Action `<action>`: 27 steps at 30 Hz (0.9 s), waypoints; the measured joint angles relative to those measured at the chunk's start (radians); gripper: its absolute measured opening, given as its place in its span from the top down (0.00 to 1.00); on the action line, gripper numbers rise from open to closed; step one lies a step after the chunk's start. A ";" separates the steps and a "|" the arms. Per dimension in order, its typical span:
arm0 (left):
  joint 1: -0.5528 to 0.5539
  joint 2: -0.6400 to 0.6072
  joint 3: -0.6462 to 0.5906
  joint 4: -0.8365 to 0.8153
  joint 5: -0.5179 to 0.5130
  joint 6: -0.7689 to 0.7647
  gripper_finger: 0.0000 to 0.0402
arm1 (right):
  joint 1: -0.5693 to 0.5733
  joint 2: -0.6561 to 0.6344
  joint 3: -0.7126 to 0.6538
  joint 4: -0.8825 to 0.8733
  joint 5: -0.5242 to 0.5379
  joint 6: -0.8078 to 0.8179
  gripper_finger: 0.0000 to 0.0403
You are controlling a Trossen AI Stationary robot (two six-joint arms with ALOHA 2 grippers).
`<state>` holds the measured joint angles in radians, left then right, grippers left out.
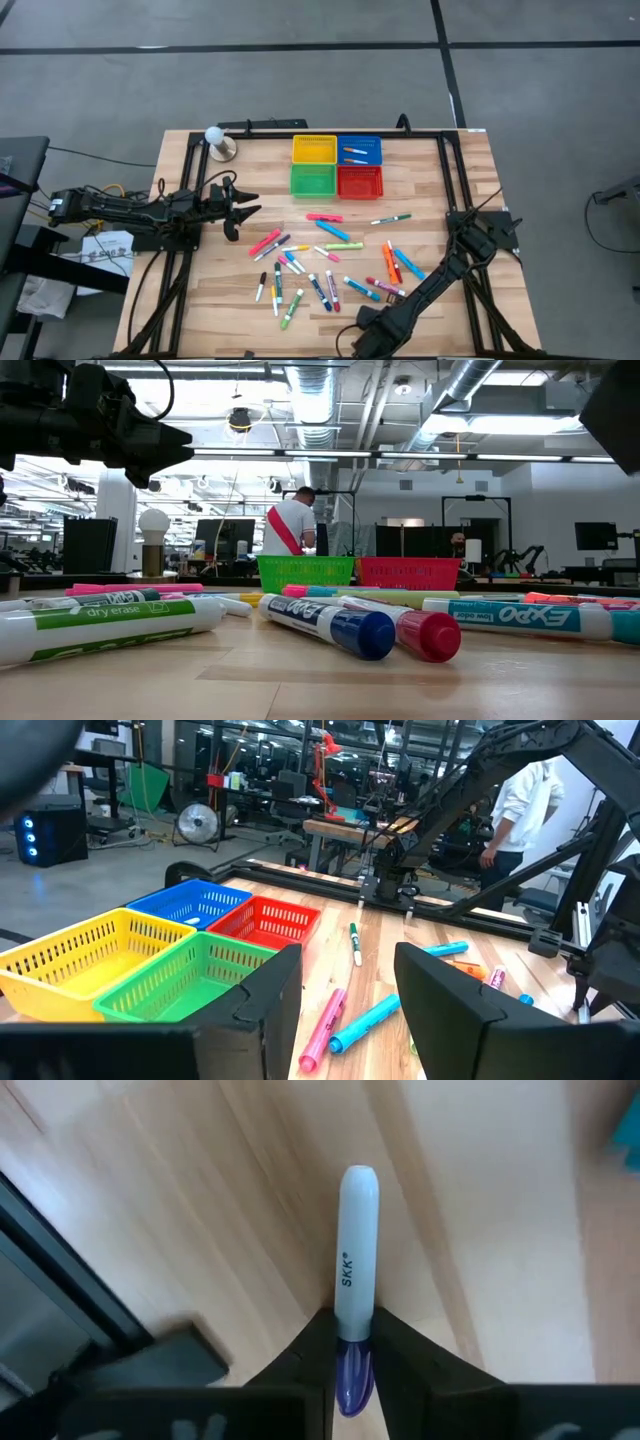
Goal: Pick & Place Markers
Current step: Put the small violet highlighter pen into the blue bin
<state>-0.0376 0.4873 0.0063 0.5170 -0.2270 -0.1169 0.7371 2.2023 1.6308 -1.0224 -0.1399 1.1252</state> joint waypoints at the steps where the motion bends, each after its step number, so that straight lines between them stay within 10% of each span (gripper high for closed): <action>1: 0.000 0.000 0.000 0.000 0.000 0.000 0.60 | -0.001 -0.001 0.001 0.003 0.004 0.001 0.90; 27: 0.000 0.000 0.000 0.001 0.000 0.000 0.60 | -0.042 -0.183 0.003 -0.018 -0.018 -0.035 0.89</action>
<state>-0.0376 0.4873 0.0063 0.5175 -0.2268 -0.1173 0.6949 2.0192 1.6337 -1.0409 -0.1582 1.0904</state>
